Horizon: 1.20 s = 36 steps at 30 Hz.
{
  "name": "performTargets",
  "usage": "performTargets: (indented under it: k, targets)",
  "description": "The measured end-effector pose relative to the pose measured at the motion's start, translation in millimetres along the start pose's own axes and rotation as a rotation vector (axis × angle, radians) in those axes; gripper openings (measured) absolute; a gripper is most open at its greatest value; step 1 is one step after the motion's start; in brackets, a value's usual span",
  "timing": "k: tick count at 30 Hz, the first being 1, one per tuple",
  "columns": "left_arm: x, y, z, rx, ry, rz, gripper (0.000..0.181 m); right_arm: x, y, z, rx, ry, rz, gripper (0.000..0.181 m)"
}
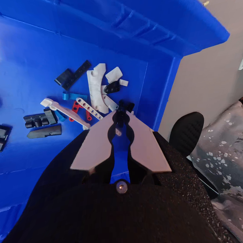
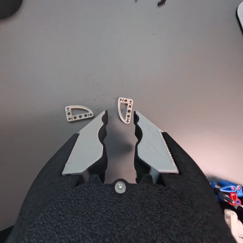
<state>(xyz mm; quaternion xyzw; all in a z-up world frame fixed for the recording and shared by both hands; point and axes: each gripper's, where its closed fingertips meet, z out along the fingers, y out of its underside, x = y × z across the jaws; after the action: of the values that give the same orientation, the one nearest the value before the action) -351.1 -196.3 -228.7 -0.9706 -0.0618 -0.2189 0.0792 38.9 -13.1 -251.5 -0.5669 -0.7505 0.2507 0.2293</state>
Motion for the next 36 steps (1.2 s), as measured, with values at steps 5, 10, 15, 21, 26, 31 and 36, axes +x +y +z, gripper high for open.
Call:
performTargets:
  k: [5,10,15,21,26,31,36]
  targets:
    - [-2.9,-0.8,1.1,-0.006,-0.032,0.029,0.015,-3.8,1.7,7.2,-0.009,-0.036,0.018,0.030]
    - [-2.4,-42.1,-46.2,0.246,-0.292,0.148,0.021,2.5,0.9,7.7,0.015,-0.019,0.044,0.018]
    - [93.6,-86.9,-81.2,0.598,-0.382,0.442,0.036,15.8,-20.0,1.8,0.132,0.096,-0.012,0.018]
    - [268.7,-90.0,3.1,0.777,0.224,0.613,0.044,17.7,-69.3,-22.6,0.405,0.244,-0.102,0.018]
    - [324.2,-96.4,95.7,0.653,0.551,0.505,0.038,-7.7,-93.3,-28.1,0.514,0.299,-0.265,0.018]
    - [339.4,-93.6,112.9,0.585,0.596,0.535,0.007,-24.6,-103.3,-31.8,0.503,0.379,-0.424,0.019]
    - [325.5,-96.3,91.6,0.656,0.450,0.603,0.002,-25.5,-103.7,-31.6,0.488,0.365,-0.421,0.021]
